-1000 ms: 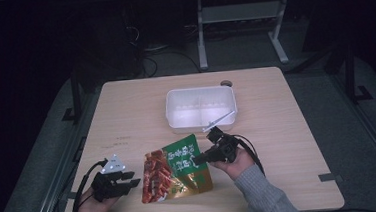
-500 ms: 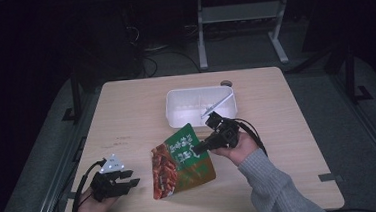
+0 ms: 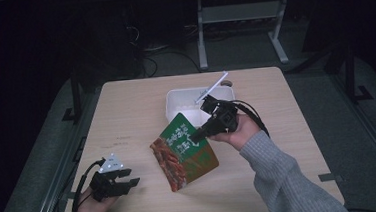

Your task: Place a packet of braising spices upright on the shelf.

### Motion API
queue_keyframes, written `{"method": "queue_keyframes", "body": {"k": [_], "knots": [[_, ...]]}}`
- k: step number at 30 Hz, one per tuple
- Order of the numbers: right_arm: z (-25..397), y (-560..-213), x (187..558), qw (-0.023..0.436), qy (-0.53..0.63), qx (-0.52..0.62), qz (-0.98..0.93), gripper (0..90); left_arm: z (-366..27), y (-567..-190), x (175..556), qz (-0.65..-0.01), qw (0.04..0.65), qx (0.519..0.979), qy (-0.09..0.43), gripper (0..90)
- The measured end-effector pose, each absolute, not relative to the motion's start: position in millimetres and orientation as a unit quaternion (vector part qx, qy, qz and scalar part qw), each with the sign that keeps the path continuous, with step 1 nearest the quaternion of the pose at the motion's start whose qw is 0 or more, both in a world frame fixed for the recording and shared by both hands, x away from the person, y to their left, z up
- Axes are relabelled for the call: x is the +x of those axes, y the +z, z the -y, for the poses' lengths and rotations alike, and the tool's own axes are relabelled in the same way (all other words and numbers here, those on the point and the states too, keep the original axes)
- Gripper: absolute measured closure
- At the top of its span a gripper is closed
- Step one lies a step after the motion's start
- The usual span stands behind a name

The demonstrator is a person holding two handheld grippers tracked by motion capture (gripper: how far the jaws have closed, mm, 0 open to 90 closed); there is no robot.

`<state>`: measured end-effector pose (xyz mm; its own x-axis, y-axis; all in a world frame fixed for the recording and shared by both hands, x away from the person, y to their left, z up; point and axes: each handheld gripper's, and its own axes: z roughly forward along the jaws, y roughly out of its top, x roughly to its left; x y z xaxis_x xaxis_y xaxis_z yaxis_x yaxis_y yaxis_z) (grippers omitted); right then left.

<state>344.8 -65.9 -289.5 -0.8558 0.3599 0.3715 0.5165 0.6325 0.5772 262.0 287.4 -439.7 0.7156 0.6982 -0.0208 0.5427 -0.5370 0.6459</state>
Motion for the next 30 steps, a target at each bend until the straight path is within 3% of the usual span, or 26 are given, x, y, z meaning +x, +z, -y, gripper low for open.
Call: {"method": "queue_keyframes", "body": {"k": [16, 30], "knots": [[78.1, -244.3, 344.8, 0.082, -0.338, -0.239, 0.907, 90.0, -287.7, -439.6, 262.2, -0.359, 0.321, 0.867, 0.124, 47.0], [107.3, -199.3, 371.1, 0.037, -0.313, -0.286, 0.905, 90.0, -288.0, -439.4, 262.2, -0.359, 0.322, 0.867, 0.124, 44.9]]}}
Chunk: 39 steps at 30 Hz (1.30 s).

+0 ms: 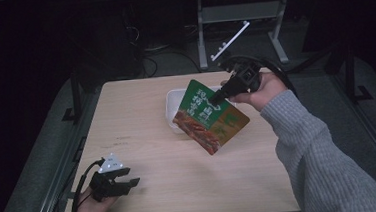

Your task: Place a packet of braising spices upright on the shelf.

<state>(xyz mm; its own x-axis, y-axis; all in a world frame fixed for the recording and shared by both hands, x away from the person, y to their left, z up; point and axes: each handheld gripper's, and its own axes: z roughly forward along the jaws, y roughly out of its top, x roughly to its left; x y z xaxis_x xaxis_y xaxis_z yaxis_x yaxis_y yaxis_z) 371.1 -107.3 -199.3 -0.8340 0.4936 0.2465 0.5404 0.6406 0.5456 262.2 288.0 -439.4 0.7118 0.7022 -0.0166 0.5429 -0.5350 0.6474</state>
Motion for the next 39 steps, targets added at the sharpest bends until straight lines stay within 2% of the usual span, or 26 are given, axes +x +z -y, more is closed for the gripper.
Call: {"method": "queue_keyframes", "body": {"k": [20, 39], "knots": [[136.3, -167.9, 419.1, -0.003, -0.285, -0.358, 0.889, 90.0, -289.3, -438.8, 262.4, -0.359, 0.325, 0.866, 0.124, 44.7], [146.4, -184.4, 466.4, -0.031, -0.255, -0.418, 0.871, 90.0, -289.3, -438.4, 263.0, -0.358, 0.324, 0.866, 0.126, 44.4]]}}
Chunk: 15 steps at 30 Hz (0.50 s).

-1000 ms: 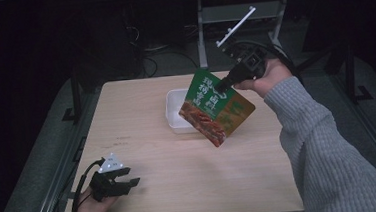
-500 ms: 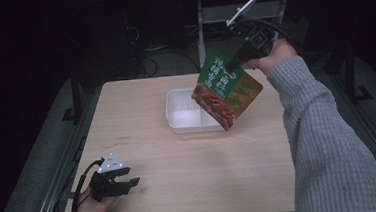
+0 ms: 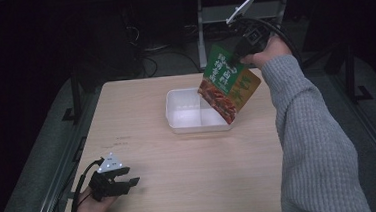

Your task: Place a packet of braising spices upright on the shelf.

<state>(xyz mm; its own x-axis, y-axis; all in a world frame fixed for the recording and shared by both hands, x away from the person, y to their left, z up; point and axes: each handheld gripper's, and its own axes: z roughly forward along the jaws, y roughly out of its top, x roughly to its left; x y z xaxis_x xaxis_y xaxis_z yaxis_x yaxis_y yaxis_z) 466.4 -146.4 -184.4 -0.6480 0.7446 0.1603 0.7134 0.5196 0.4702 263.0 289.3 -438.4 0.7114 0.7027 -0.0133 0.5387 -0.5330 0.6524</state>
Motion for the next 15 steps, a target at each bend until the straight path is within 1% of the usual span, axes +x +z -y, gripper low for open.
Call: {"method": "queue_keyframes", "body": {"k": [15], "knots": [[133.4, -208.4, 490.5, 0.042, 0.220, 0.438, -0.871, 90.0, -288.2, -438.6, 262.7, -0.356, 0.324, 0.867, 0.125, 44.4]]}}
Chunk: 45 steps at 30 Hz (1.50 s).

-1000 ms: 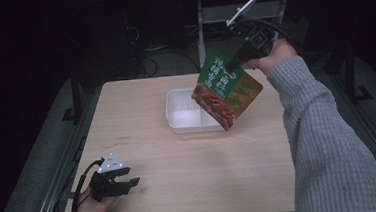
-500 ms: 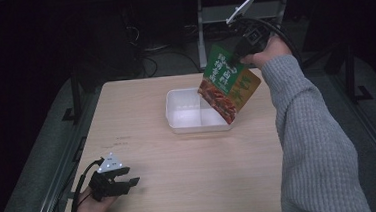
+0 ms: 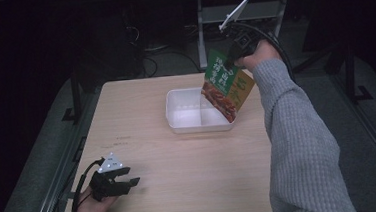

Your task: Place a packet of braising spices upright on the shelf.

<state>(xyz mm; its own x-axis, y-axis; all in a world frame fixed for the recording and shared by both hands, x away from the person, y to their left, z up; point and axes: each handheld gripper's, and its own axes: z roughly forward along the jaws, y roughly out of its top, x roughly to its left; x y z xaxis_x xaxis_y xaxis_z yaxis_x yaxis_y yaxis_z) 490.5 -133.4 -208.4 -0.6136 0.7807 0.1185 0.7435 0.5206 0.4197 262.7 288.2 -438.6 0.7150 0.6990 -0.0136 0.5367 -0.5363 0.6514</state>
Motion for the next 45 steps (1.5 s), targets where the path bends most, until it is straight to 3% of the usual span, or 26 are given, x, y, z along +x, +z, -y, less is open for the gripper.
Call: {"method": "queue_keyframes", "body": {"k": [20, 27, 36, 42, 45], "knots": [[127.5, -243.6, 510.7, 0.034, 0.215, 0.456, -0.863, 89.4, -286.2, -438.6, 262.7, -0.353, 0.324, 0.869, 0.124, 44.5], [135.2, -248.0, 509.9, 0.039, 0.251, 0.461, -0.851, 80.1, -286.5, -438.7, 262.7, -0.353, 0.324, 0.869, 0.124, 44.4], [145.9, -250.4, 503.4, 0.029, 0.264, 0.462, -0.846, 74.6, -285.6, -438.8, 262.3, -0.352, 0.324, 0.869, 0.123, 44.3], [148.2, -250.0, 499.8, 0.022, 0.271, 0.458, -0.846, 89.2, -284.8, -438.9, 262.4, -0.352, 0.324, 0.870, 0.123, 44.3], [145.8, -249.2, 499.7, 0.026, 0.270, 0.457, -0.847, 89.4, -285.0, -439.1, 262.8, -0.352, 0.324, 0.870, 0.123, 44.3]]}}
